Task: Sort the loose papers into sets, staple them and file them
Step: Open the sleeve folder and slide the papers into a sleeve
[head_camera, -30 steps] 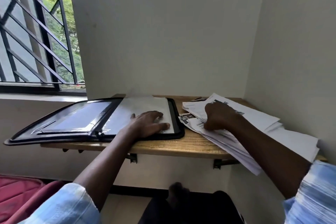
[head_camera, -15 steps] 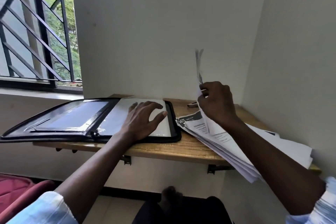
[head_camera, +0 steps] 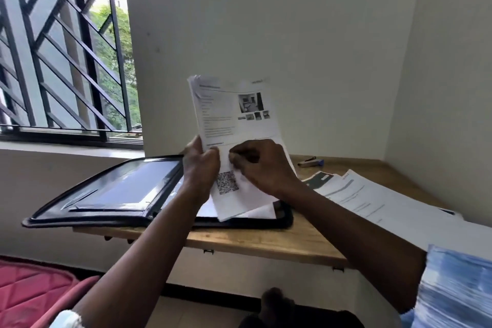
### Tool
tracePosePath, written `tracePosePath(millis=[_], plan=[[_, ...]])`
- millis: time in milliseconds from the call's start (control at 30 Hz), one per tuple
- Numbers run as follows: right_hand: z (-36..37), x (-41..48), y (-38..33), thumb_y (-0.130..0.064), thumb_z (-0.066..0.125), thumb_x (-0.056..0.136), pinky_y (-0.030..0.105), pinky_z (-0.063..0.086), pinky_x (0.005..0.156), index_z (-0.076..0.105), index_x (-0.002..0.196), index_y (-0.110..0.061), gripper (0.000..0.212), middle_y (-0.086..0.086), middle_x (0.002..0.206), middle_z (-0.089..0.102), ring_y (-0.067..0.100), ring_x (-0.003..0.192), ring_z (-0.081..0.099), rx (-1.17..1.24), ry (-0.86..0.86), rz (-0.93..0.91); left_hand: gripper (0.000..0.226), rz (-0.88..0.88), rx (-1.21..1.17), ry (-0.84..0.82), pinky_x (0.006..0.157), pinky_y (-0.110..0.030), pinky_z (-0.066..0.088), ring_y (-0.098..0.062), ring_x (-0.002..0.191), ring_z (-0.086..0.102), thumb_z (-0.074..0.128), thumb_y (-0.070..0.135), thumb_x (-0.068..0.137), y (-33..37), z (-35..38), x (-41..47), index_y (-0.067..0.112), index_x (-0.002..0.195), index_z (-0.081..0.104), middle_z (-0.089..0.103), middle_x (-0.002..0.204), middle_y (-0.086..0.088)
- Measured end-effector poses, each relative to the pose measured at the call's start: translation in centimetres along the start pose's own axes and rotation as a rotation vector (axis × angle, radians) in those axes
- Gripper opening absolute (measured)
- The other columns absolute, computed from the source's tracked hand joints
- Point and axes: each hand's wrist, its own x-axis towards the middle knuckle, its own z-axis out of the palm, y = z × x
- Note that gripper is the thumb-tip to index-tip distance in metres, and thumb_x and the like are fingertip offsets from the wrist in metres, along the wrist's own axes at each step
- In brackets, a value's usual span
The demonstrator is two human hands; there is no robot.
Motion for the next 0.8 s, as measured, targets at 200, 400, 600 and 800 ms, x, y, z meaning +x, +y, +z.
tracePosePath(millis=[200,400,600,800], plan=[[-1.0,7.7,5.0,-0.042,0.071,0.093,0.046,0.042,0.111,0.044,0.151,-0.021,0.067,0.009,0.148,0.049,0.028,0.137,0.045,-0.164,0.17,0.268,0.046,0.028,-0.038,0.009,0.064,-0.028,0.06,-0.025,0.08,0.071,0.045,-0.018,0.088,-0.7,-3.6,7.2,0.016,0.104,0.072,0.076,0.093,-0.002],[-0.3,15.4,8.5,-0.009,0.07,0.095,0.031,0.048,0.07,0.061,0.081,-0.008,0.017,0.01,0.088,0.063,0.025,0.083,0.061,0.403,0.041,0.417,0.042,0.006,-0.068,-0.002,0.07,-0.032,0.062,-0.02,0.081,0.071,0.05,-0.014,0.09,-0.9,-4.6,14.5,0.013,0.116,0.069,0.076,0.101,-0.003],[1.1,20.8,10.9,-0.009,0.065,0.094,0.032,0.058,0.067,0.074,0.101,-0.02,0.016,0.004,0.097,0.073,0.026,0.086,0.07,0.468,0.282,0.457,0.037,-0.168,0.233,-0.24,0.07,-0.034,0.057,-0.024,0.086,0.069,0.055,-0.016,0.089,-2.0,-4.5,21.0,0.012,0.111,0.068,0.073,0.1,-0.008],[6.2,20.0,16.0,-0.02,0.068,0.094,0.046,0.062,0.087,0.074,0.095,-0.03,0.012,0.0,0.097,0.078,0.023,0.09,0.074,0.434,0.164,0.448,0.04,-0.105,0.368,0.04,0.083,-0.049,0.062,-0.029,0.09,0.074,0.058,0.007,0.067,-10.5,-4.7,22.5,0.02,0.1,0.078,0.078,0.094,-0.003]])
